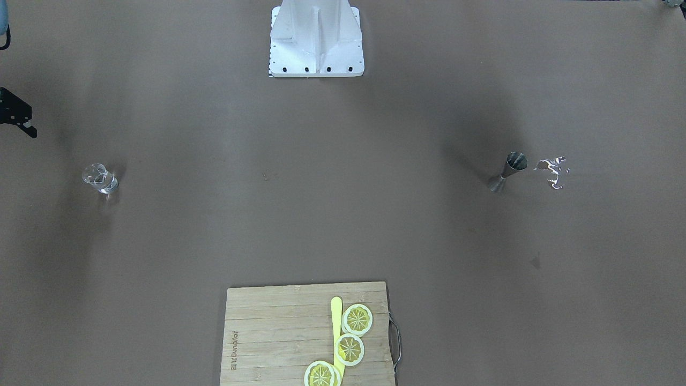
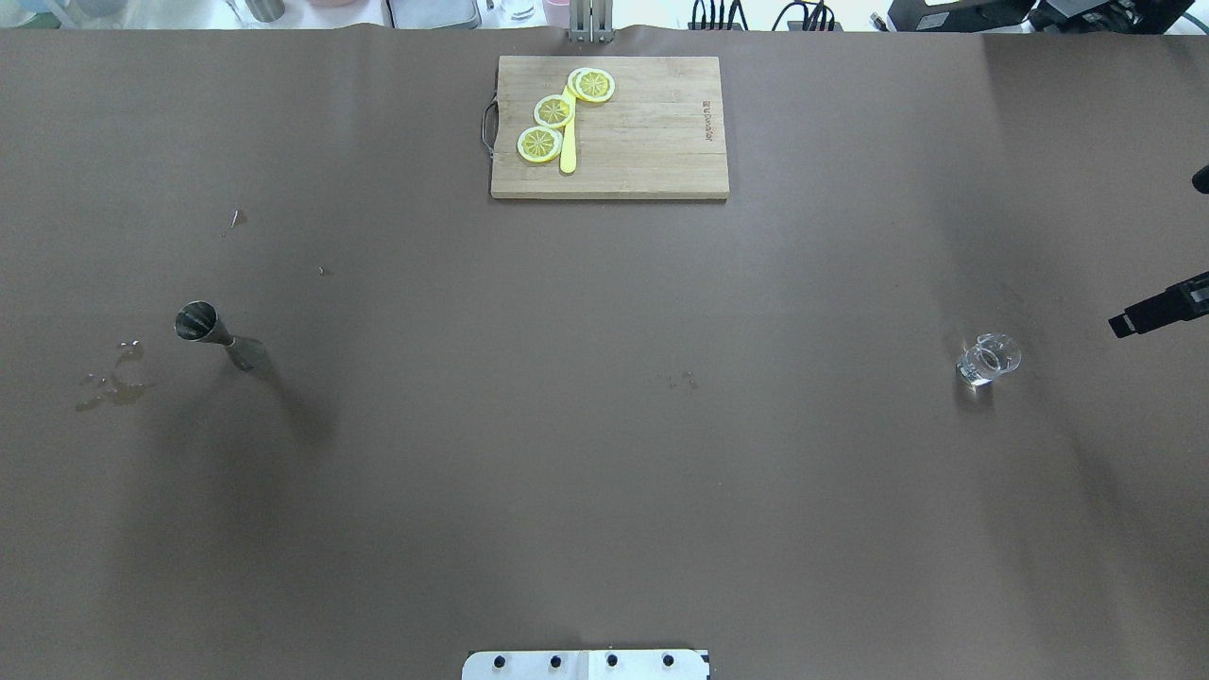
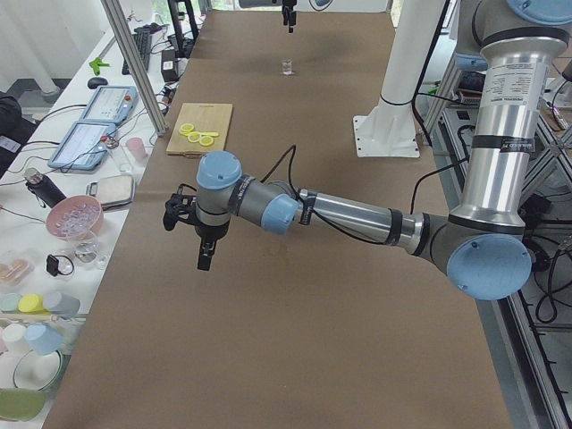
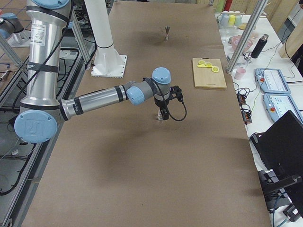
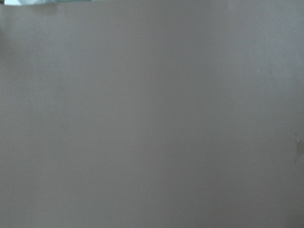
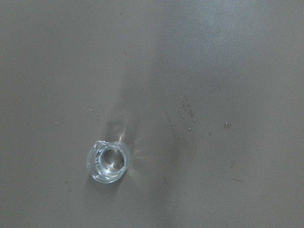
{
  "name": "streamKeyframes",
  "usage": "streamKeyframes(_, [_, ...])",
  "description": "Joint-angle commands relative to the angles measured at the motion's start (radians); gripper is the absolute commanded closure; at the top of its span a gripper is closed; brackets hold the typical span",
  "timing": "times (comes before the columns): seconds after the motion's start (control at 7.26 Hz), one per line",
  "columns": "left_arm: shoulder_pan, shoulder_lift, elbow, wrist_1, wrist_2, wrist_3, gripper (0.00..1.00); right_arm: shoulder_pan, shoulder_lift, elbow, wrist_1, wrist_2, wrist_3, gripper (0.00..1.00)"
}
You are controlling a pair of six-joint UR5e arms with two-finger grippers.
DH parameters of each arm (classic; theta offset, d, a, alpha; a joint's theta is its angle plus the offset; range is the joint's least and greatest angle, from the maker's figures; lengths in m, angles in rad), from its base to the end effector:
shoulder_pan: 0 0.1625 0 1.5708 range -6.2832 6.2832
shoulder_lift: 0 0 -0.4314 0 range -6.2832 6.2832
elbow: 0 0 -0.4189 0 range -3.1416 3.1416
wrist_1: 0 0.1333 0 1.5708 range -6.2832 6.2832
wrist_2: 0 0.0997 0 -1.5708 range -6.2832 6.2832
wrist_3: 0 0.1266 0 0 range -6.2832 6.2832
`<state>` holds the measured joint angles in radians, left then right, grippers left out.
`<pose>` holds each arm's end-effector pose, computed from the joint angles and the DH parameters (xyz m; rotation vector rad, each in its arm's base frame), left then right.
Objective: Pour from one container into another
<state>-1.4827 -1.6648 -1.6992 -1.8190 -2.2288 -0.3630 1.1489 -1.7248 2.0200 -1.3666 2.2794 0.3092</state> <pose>-0.0043 -0.5860 0.5437 0.2973 0.7303 -0.1057 -0.1453 -0.4480 0.5036 0.1991 -0.8204 -0.2828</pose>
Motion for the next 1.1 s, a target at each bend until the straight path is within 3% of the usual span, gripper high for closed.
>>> streamKeyframes(0.0, [0.085, 0.019, -0.129, -0.029, 0.142, -0.158, 0.02, -0.034, -0.065, 0.045, 0.062, -0.037, 0.025, 0.00])
streamKeyframes(0.14, [0.146, 0.031, -0.169, -0.074, 0.208, -0.239, 0.02, -0.050, -0.108, 0.031, 0.157, -0.067, 0.025, 0.00])
streamKeyframes(0.41, [0.267, 0.045, -0.203, -0.202, 0.361, -0.416, 0.02, -0.055, -0.122, 0.014, 0.192, -0.061, 0.030, 0.00])
streamKeyframes(0.69, [0.424, 0.104, -0.281, -0.306, 0.602, -0.581, 0.02, -0.055, -0.125, 0.013, 0.211, -0.061, 0.042, 0.00])
streamKeyframes(0.96, [0.557, 0.144, -0.290, -0.434, 0.868, -0.623, 0.02, -0.080, -0.133, -0.042, 0.407, -0.063, 0.219, 0.00])
